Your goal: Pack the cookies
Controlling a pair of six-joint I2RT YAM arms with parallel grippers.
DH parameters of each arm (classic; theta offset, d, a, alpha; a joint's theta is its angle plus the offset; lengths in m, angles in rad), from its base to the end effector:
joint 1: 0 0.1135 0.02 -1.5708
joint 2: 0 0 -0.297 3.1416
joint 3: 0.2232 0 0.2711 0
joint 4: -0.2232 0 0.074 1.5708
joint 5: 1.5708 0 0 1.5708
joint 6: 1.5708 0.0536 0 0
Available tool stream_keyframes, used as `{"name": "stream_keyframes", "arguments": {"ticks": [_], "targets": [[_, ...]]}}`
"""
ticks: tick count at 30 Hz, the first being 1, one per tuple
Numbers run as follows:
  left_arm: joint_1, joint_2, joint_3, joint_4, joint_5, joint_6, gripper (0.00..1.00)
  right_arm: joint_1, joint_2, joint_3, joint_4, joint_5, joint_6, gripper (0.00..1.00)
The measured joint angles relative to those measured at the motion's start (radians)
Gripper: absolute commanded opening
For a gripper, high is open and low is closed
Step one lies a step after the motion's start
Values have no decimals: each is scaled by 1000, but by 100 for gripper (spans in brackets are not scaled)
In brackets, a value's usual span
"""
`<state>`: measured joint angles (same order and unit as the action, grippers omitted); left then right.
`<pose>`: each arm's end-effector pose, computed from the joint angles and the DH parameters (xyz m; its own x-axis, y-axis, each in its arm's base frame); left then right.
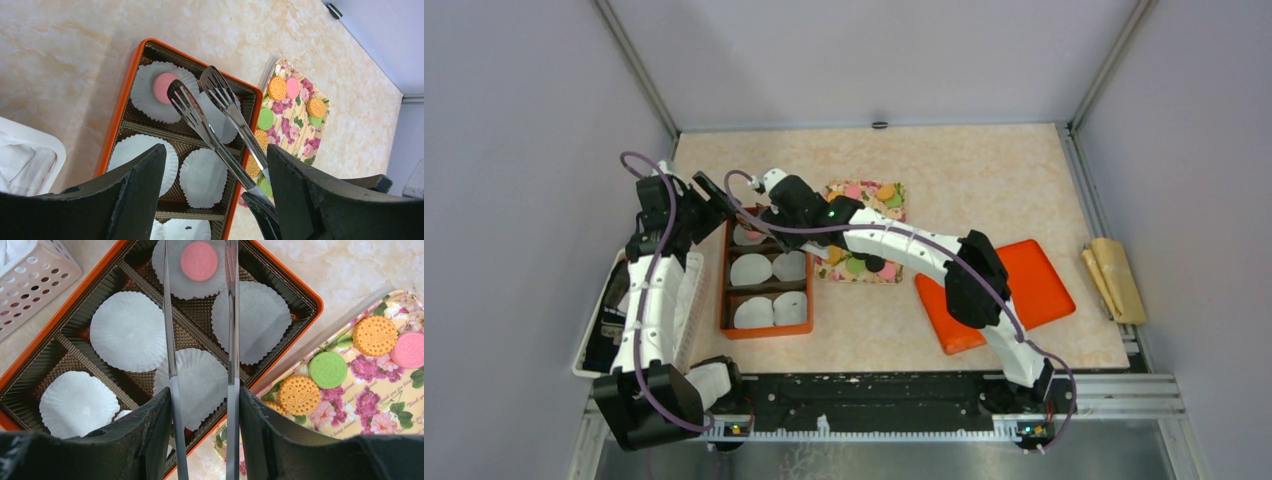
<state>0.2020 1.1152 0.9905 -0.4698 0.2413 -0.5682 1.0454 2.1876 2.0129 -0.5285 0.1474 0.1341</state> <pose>0.2607 0.0403 0.3363 -0.4620 -0.6280 -0.6262 -0.2960 0.7748 -0.5586 0.2874 0.4801 0.2868 -0.4283 -0.4751 -0.7686 -0.7490 0.6625 0.0079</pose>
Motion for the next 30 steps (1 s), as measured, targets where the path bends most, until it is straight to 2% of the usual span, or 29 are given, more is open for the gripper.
{"name": "stream_keyframes", "arguments": {"ticks": [8, 13, 24, 30], "targets": [[13, 0, 0, 0, 24, 3, 79, 0, -2, -10, 15, 9, 1, 45], [14, 0, -2, 6, 43, 3, 79, 0, -60, -119, 37, 60, 4, 45], [14, 3, -33, 57, 132, -2, 78, 0, -463, -454, 51, 288, 0, 47], [14, 15, -48, 70, 174, -8, 78, -15, -537, -563, 76, 359, 16, 47]]}}
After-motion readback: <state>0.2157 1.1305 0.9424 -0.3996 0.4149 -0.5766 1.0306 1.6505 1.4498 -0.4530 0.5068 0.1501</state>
